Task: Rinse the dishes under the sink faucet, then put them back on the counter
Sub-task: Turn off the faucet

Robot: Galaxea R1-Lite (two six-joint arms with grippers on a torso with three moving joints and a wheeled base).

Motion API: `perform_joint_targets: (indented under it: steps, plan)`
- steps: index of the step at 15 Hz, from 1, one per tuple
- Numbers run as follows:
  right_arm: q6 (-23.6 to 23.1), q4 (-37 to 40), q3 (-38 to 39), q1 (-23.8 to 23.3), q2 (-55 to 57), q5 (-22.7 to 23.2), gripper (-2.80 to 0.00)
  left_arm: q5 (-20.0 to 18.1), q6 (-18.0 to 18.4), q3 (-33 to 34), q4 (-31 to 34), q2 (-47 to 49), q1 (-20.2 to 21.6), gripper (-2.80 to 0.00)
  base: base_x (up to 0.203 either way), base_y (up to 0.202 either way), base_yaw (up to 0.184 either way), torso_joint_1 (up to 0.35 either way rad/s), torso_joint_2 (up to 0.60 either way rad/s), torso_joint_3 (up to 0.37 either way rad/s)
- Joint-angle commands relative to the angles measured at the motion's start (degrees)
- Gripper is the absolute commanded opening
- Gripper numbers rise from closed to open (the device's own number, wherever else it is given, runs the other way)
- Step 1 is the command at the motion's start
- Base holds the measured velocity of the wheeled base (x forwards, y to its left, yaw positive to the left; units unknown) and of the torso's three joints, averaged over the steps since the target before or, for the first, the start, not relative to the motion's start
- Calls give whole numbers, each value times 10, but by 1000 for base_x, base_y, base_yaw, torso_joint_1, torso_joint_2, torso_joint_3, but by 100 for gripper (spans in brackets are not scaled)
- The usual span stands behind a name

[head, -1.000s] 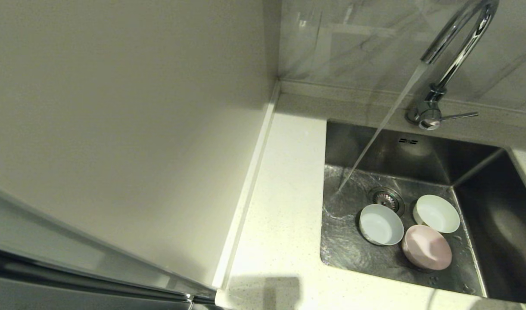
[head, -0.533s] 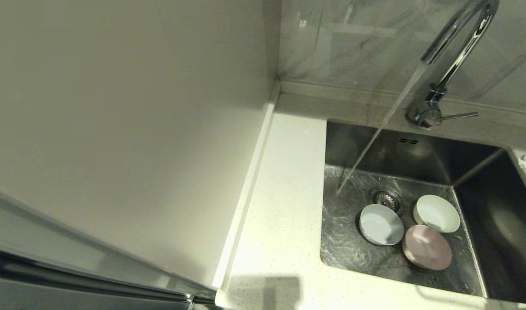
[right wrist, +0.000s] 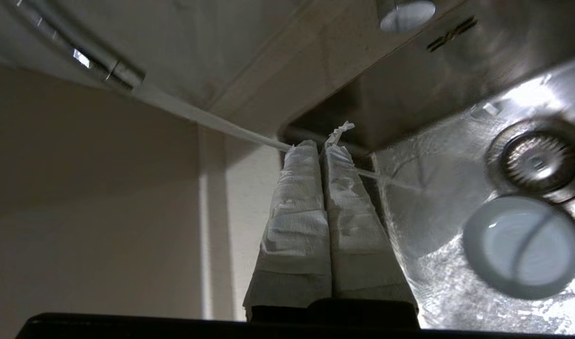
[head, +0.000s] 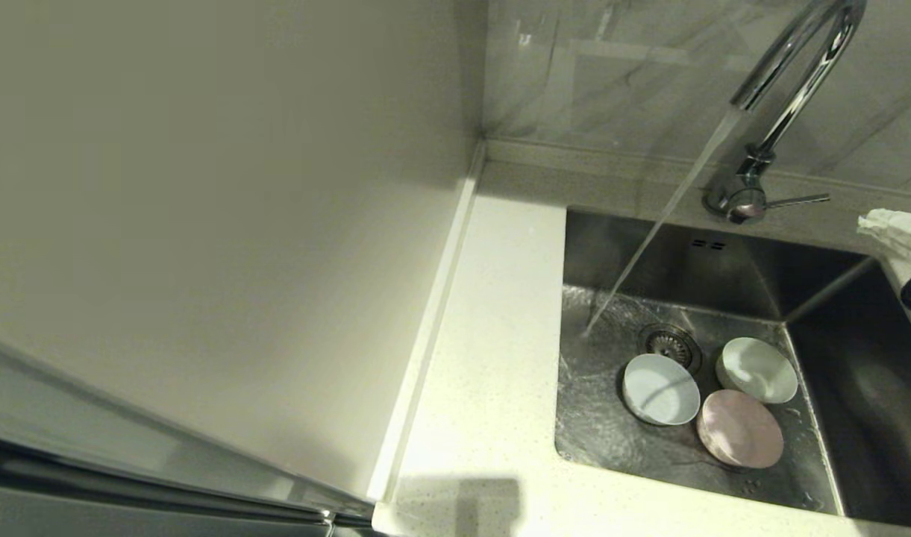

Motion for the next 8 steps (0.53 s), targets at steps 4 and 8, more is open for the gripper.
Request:
perform_joint_targets:
  steps: [4,8]
  plan:
    - [74,-103,-6,-30,92,25,-280,0,0,0,0,-2,-1,-280,0,0,0,0,0,0]
    - [149,-183,-9,-63,128,70,-280,0,0,0,0,-2,0,-280,0,0,0,0,0,0]
